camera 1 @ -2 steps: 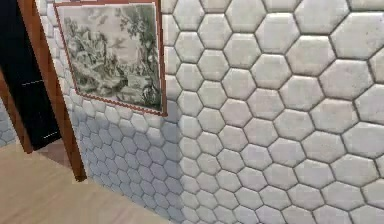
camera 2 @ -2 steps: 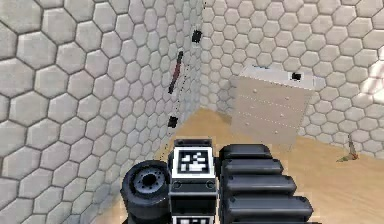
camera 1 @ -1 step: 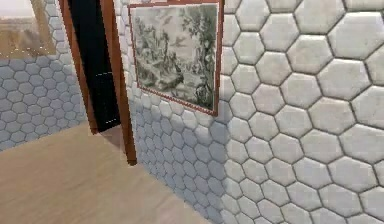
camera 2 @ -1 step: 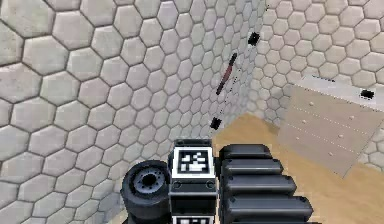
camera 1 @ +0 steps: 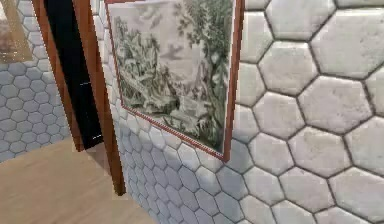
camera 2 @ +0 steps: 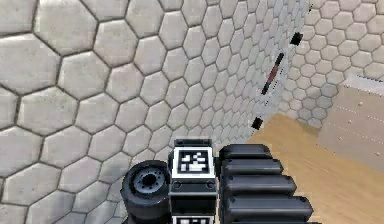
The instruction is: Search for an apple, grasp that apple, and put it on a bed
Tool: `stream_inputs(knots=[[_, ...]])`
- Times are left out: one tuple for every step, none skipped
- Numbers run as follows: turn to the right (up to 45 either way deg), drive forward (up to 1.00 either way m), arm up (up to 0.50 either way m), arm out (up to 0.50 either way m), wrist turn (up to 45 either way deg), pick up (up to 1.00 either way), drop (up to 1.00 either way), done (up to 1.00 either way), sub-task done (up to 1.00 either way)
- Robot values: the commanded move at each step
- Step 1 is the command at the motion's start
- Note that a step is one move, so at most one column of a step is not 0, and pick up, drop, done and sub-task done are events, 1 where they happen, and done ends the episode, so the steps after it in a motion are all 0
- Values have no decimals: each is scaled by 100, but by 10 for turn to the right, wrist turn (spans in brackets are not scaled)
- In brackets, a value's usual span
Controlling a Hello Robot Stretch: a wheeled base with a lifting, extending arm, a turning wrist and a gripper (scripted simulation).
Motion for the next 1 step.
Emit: stream_inputs(knots=[[-450,0,0,0,0,0,0,0,0]])
